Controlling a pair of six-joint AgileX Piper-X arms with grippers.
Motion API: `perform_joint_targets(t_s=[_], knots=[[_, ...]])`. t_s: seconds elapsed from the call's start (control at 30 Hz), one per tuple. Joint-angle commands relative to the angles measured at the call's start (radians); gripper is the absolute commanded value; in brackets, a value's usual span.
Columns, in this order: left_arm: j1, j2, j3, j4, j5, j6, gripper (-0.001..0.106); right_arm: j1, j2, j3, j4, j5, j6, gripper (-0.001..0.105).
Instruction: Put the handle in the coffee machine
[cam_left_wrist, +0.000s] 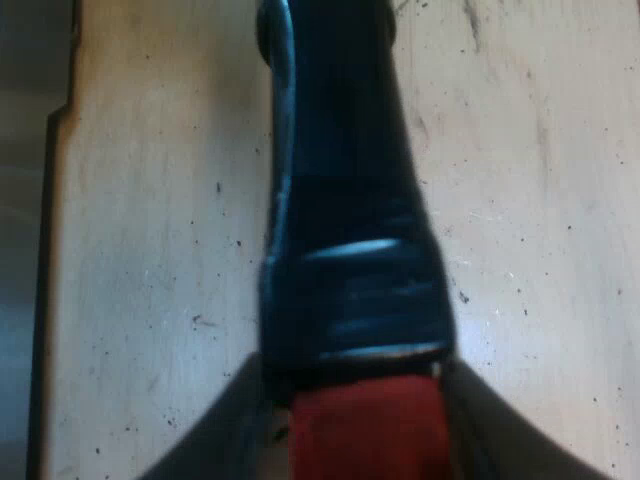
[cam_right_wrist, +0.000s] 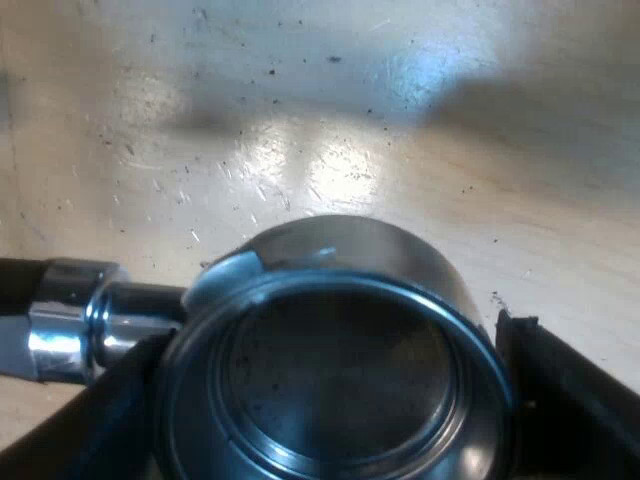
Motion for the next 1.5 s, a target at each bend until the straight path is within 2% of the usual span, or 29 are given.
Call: perform_joint_targets(t_s=[0.03,0.1,0.37,0.43,0.53,0.6,0.7,0.9,1.03,1.1,1.23,1.3,1.33,1.43,1.5], knots=[[0.003,0.001,-0.005,-0.007,-0.003,-0.001,0.005,-0.006,-0.015,-0.016,-0.009,-0.024,-0.001,0.0],[0.003,0.001,-0.005,-0.007,-0.003,0.001,0.0,-0.006,-0.015,-0.016,-0.009,-0.024,-0.001,0.0],[0.003,0.001,-0.005,-0.007,-0.001,0.004,0.0,-0.006,-0.015,-0.016,-0.009,-0.024,-0.001,0.0],[0.003,0.001,-0.005,-0.007,-0.001,0.005,0.0,-0.006,-0.015,-0.016,-0.009,-0.045,-0.012,0.005],[0.003,0.001,-0.005,-0.007,0.007,0.005,0.0,-0.006,-0.015,-0.016,-0.009,-0.087,-0.026,0.027],[0.003,0.001,-0.005,-0.007,0.018,0.005,0.0,-0.006,-0.015,-0.016,-0.009,-0.078,-0.026,0.048],[0.003,0.001,-0.005,-0.007,0.019,0.005,0.0,-0.006,-0.015,-0.016,-0.013,-0.04,-0.026,0.066],[0.007,-0.002,-0.005,0.009,0.019,0.005,0.0,-0.006,-0.015,-0.064,-0.015,0.069,-0.032,0.068],[0.022,-0.019,-0.005,0.016,0.024,0.005,0.0,-0.006,-0.015,-0.118,-0.015,0.071,-0.065,0.079],[0.053,-0.034,-0.005,0.033,0.046,0.005,0.0,-0.003,-0.015,-0.146,-0.015,0.071,-0.073,0.082],[0.109,-0.055,-0.005,0.083,0.064,0.005,0.0,0.029,-0.015,-0.176,-0.015,0.111,-0.075,0.082],[0.164,-0.067,-0.005,0.125,0.067,0.028,0.0,0.085,-0.019,-0.179,-0.018,0.176,-0.078,0.082],[0.164,-0.067,-0.005,0.125,0.067,0.028,0.0,0.102,-0.019,-0.179,-0.019,0.202,-0.078,0.082],[0.256,-0.079,-0.005,0.17,0.07,0.038,0.0,0.198,-0.019,-0.179,-0.037,0.342,-0.078,0.082],[0.313,-0.083,-0.005,0.196,0.089,0.046,0.0,0.245,-0.019,-0.179,-0.068,0.387,-0.073,0.082]])
